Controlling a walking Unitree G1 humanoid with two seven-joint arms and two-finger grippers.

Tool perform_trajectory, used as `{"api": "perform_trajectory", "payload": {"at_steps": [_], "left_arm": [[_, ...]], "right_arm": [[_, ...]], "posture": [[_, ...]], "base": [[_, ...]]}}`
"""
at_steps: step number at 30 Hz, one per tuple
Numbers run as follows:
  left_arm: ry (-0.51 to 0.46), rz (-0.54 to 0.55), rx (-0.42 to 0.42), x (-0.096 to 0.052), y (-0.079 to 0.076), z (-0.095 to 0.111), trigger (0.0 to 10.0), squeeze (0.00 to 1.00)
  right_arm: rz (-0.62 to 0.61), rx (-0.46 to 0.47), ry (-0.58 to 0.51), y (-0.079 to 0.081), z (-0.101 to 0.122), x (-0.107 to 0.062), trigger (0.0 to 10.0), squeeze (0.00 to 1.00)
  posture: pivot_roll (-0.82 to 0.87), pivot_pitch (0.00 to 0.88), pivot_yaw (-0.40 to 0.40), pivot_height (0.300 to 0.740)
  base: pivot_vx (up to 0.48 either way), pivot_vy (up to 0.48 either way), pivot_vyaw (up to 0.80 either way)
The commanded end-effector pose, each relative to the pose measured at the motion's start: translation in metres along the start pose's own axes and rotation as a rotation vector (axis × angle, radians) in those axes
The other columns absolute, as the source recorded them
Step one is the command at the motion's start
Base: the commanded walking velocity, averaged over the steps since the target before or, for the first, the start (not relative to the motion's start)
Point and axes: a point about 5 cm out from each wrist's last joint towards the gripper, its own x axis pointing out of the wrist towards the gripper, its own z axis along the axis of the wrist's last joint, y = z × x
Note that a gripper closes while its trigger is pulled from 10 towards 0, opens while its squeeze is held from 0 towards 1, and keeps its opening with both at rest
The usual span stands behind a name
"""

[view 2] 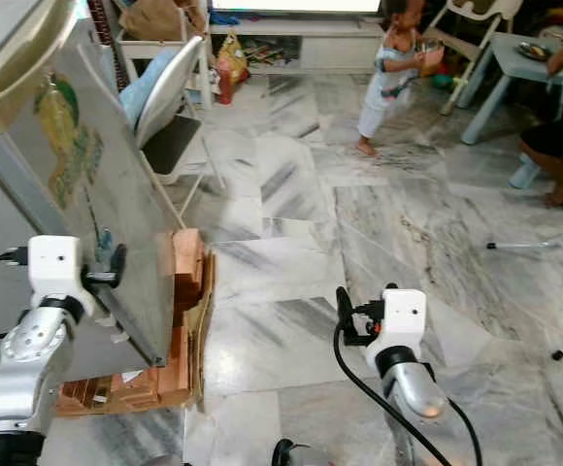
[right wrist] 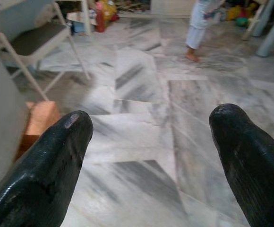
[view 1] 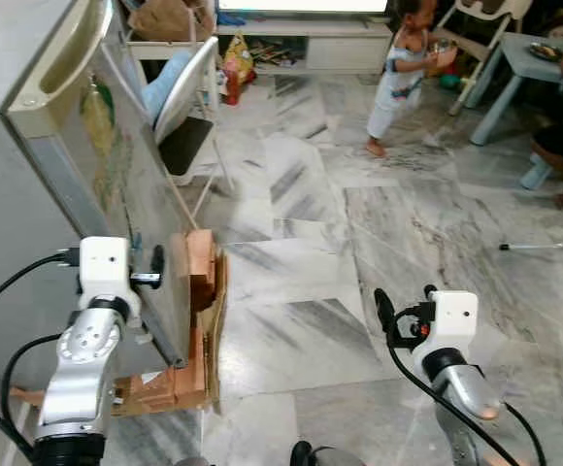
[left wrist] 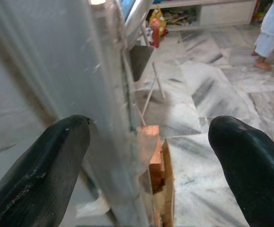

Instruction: Restocking fridge

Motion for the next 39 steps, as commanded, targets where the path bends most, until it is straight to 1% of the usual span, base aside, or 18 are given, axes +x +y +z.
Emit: {"api": "perform_trajectory", "payload": {"at_steps": [1,4,8,9,10,13,15,16,19,20,23,26,29,30,33,34,39], "left_arm": [[0.025,0.001,0.006,-0.003,0.0,-0.005,10.0,0.0],[0.048,0.001,0.011,-0.01,-0.002,-0.013,10.0,0.0],[0.064,0.027,0.023,-0.008,0.001,-0.017,10.0,0.0],[0.06,0.021,0.024,-0.006,0.002,-0.017,10.0,0.0],[0.044,0.005,0.042,-0.002,0.0,-0.014,10.0,0.0],[0.035,0.0,0.051,0.0,0.0,-0.012,10.0,0.0],[0.037,-0.009,0.055,0.008,-0.004,-0.01,10.0,0.0],[0.037,-0.009,0.055,0.008,-0.004,-0.01,10.0,0.0],[0.033,-0.007,0.073,0.016,-0.006,-0.007,10.0,0.0],[0.031,-0.017,0.068,0.021,-0.008,-0.006,10.0,0.0],[0.028,-0.034,0.057,0.028,-0.011,-0.004,10.0,0.0],[0.013,-0.056,0.057,0.03,-0.015,-0.002,10.0,0.0],[-0.002,-0.095,0.058,0.03,-0.022,0.001,10.0,0.0],[-0.002,-0.089,0.064,0.031,-0.025,0.0,10.0,0.0],[0.003,-0.059,0.063,0.035,-0.025,-0.001,10.0,0.0],[0.011,-0.037,0.06,0.038,-0.025,0.0,10.0,0.0],[0.021,-0.025,0.033,0.045,-0.027,0.003,10.0,0.0]], "right_arm": [[-0.008,-0.006,-0.011,-0.002,0.005,0.0,10.0,0.0],[-0.001,-0.014,-0.003,-0.004,0.007,0.002,10.0,0.0],[0.011,-0.017,0.001,-0.002,0.008,0.004,10.0,0.0],[0.017,-0.017,0.003,0.0,0.007,0.004,10.0,0.0],[0.023,-0.011,0.013,0.001,0.005,0.005,10.0,0.0],[0.027,-0.007,0.018,0.002,0.004,0.004,10.0,0.0],[0.04,-0.01,0.026,0.005,0.002,0.002,10.0,0.0],[0.04,-0.01,0.026,0.005,0.002,0.002,10.0,0.0],[0.038,-0.008,0.027,0.005,0.003,0.001,10.0,0.0],[0.037,-0.008,0.027,0.004,0.003,0.001,10.0,0.0],[0.033,-0.011,0.026,0.003,0.003,-0.001,10.0,0.0],[0.031,-0.011,0.026,0.003,0.003,-0.001,10.0,0.0],[0.027,-0.011,0.027,0.002,0.003,-0.002,10.0,0.0],[0.03,-0.01,0.028,0.004,0.002,-0.002,10.0,0.0],[0.038,-0.009,0.028,0.006,0.002,-0.001,10.0,0.0],[0.042,-0.009,0.027,0.007,0.003,-0.001,10.0,0.0],[0.045,-0.011,0.025,0.007,0.004,0.0,10.0,0.0]], "posture": [[0.06,0.097,-0.056,0.74],[0.07,0.099,-0.061,0.74],[0.07,0.1,-0.065,0.74],[0.07,0.099,-0.066,0.74],[0.07,0.1,-0.067,0.74],[0.07,0.1,-0.067,0.74],[0.07,0.099,-0.065,0.74],[0.07,0.099,-0.065,0.74],[0.06,0.099,-0.062,0.74],[0.06,0.098,-0.061,0.74],[0.05,0.097,-0.059,0.74],[0.05,0.096,-0.057,0.74],[0.05,0.094,-0.057,0.74],[0.05,0.094,-0.058,0.74],[0.05,0.094,-0.06,0.74],[0.05,0.094,-0.06,0.74],[0.05,0.094,-0.059,0.74]], "base": [[0.0,0.0,0.0],[0.0,0.0,0.0],[0.0,0.0,0.0],[0.0,0.0,0.0],[0.0,0.0,0.0],[0.0,0.0,0.0],[0.0,0.0,0.0],[0.0,0.0,0.0],[0.0,0.0,0.0],[0.0,0.0,0.0],[0.0,0.0,0.0],[0.0,0.0,0.0],[0.0,0.0,0.0],[0.0,0.0,0.0],[0.0,0.0,0.0],[0.0,0.0,0.0],[0.0,0.0,0.0]]}}
